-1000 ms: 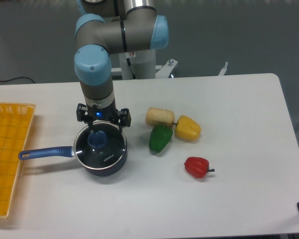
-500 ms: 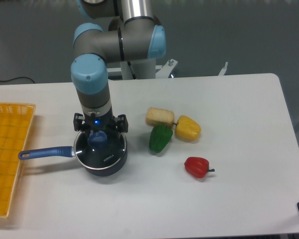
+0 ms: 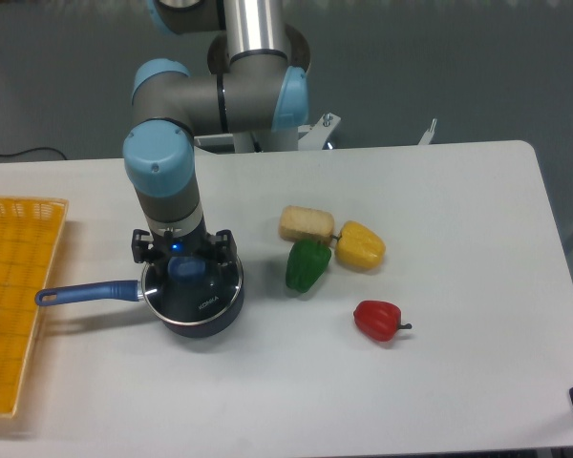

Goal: Open the lid
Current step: 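Lower the gripper onto the blue lid knob of the saucepan, then close the gripper around the blue lid knob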

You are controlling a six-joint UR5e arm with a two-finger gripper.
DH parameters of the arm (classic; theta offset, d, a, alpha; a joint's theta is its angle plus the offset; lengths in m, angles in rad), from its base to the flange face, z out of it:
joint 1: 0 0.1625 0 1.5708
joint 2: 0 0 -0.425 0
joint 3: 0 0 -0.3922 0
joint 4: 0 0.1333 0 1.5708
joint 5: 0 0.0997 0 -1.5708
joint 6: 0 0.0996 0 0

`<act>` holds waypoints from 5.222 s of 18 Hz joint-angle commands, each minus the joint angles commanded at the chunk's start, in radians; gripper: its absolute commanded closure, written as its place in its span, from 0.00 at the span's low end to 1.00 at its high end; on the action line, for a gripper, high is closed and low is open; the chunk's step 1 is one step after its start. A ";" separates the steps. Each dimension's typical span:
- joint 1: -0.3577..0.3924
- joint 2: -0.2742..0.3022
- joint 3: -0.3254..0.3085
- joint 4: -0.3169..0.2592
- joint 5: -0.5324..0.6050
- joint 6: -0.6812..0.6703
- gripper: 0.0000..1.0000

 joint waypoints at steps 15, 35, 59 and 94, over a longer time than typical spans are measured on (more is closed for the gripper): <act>-0.021 -0.012 -0.009 0.017 0.029 -0.023 0.00; -0.025 -0.020 -0.032 0.029 0.064 -0.017 0.02; -0.029 -0.020 -0.025 0.044 0.066 -0.040 0.25; -0.009 0.005 0.005 0.006 0.069 -0.037 0.55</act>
